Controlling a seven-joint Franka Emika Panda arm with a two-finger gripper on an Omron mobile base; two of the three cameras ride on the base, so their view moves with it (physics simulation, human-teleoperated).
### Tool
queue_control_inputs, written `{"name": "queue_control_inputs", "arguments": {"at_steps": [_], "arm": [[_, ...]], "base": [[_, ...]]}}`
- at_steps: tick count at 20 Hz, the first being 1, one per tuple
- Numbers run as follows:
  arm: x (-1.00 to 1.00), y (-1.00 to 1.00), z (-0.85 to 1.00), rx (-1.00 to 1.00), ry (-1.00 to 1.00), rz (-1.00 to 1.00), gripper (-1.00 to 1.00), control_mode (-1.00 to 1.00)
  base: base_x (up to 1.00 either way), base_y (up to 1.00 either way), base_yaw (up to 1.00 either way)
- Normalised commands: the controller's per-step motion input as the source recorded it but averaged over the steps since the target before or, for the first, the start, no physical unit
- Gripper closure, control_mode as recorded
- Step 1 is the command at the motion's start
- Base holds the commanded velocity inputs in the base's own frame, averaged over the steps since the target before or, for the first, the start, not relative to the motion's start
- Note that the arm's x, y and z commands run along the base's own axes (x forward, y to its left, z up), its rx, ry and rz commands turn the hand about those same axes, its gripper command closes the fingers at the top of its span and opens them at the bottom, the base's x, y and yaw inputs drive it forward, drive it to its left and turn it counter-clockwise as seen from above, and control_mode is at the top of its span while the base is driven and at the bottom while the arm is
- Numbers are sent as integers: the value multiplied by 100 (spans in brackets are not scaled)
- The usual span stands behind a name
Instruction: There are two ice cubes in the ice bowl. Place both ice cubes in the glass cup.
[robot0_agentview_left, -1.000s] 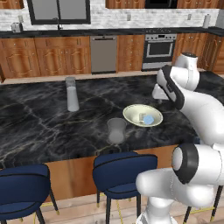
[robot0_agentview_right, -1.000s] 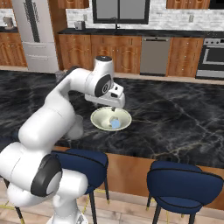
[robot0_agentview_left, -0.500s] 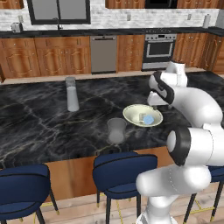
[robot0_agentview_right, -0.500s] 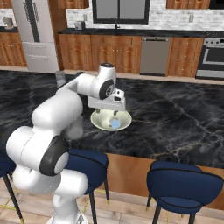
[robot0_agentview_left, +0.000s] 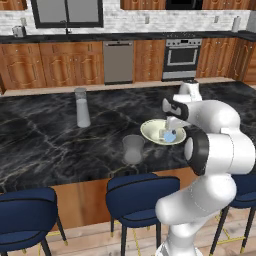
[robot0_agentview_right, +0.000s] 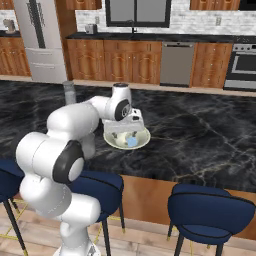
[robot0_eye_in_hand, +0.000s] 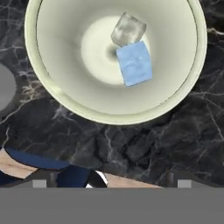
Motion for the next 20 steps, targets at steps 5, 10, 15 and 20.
{"name": "queue_control_inputs", "arguments": {"at_steps": [5, 10, 15, 20], "arm": [[40, 0, -32, -4, -1, 3, -100, -100], [42, 0, -31, -1, 0, 0, -100, -100], [43, 0, -35, -2, -1, 0, -100, -100], [24, 0, -36, -2, 0, 0, -100, -100]], "base": [[0, 0, 0], [0, 0, 0], [0, 0, 0], [0, 0, 0]]}}
